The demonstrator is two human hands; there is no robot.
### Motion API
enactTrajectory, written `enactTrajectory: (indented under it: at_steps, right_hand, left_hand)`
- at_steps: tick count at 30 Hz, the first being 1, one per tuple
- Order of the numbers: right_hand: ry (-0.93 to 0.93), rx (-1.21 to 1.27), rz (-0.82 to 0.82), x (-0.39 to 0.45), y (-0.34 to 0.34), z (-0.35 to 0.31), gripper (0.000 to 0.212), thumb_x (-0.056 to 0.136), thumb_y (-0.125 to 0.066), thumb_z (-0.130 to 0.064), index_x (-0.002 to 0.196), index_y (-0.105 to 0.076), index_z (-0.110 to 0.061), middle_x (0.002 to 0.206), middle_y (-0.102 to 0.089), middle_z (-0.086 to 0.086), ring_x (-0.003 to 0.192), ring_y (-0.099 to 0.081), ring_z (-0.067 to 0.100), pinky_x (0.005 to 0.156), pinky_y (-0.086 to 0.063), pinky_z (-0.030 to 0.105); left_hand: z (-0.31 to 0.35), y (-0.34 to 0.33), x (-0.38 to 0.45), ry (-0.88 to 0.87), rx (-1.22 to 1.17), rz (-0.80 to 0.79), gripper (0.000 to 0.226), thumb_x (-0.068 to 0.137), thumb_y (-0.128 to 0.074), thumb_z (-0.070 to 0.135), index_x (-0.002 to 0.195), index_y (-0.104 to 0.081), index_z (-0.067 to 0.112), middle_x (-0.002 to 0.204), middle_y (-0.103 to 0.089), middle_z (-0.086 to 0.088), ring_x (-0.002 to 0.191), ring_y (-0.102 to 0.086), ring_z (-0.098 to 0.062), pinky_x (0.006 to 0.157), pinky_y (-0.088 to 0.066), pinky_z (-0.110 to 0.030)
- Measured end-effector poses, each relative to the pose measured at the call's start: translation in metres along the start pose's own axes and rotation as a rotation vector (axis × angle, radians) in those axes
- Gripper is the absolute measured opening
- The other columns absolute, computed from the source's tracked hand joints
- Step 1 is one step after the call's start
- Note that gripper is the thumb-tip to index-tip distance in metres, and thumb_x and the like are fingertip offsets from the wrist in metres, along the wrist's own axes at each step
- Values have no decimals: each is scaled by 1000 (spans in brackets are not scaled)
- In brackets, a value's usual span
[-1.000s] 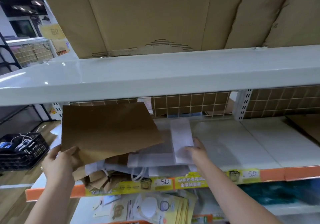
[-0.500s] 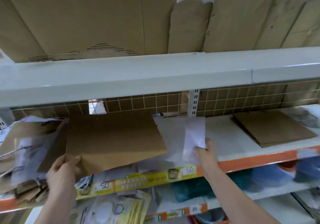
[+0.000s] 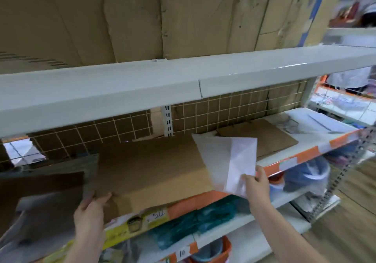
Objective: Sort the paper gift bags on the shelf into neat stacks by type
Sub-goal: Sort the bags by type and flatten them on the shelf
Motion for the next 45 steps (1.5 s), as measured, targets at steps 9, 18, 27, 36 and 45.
enactTrajectory:
  at_steps: [9,18,27,36,45]
  right_hand:
    - [-9,-56,137,100,63,-12,41,81,-45,0,116,-51,-21,75,-51,10,71,-47,24,63,-35,31]
    - [-6,-2,293,169,136,-30,60,86,-44,7,143,-37,-11,100,-53,16,96,-53,30,80,-43,35]
    - [-42,-68,311,254,191,-37,56,81,-47,-3,135,-42,-16,94,-59,18,83,-56,32,74,-43,36]
    - [-5,-105,253,381,271,-66,42,86,-44,6,124,-45,-12,94,-55,17,64,-46,22,56,-43,27]
    - [-55,-199,145,476,313,-66,48,82,-47,-3,129,-44,-14,97,-59,15,79,-58,34,75,-52,42]
  left_hand:
    - [-39,-120,-9,48,46,-153,35,89,-62,13,124,-56,8,117,-59,-12,105,-56,-30,97,-40,-44]
    - [-61,-217,-23,41,145,-256,40,91,-60,14,130,-52,15,120,-56,-9,102,-52,-28,85,-41,-40]
    - [-93,-292,-51,34,124,-246,61,73,-76,30,131,-55,22,127,-60,-8,112,-58,-32,100,-43,-50]
    - [-153,-387,-109,115,69,-131,51,90,-62,20,138,-46,19,134,-52,-9,123,-48,-35,105,-37,-48]
    - [-194,-454,-147,-38,414,47,69,87,-67,23,146,-33,13,146,-40,-18,129,-42,-39,107,-35,-49]
Point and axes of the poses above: each hand's wrist, its own x-axis towards the middle knuckle, its own y-axis out of the back of the hand, z = x × y, the point moved 3 cm from there along x, towards the middle knuckle
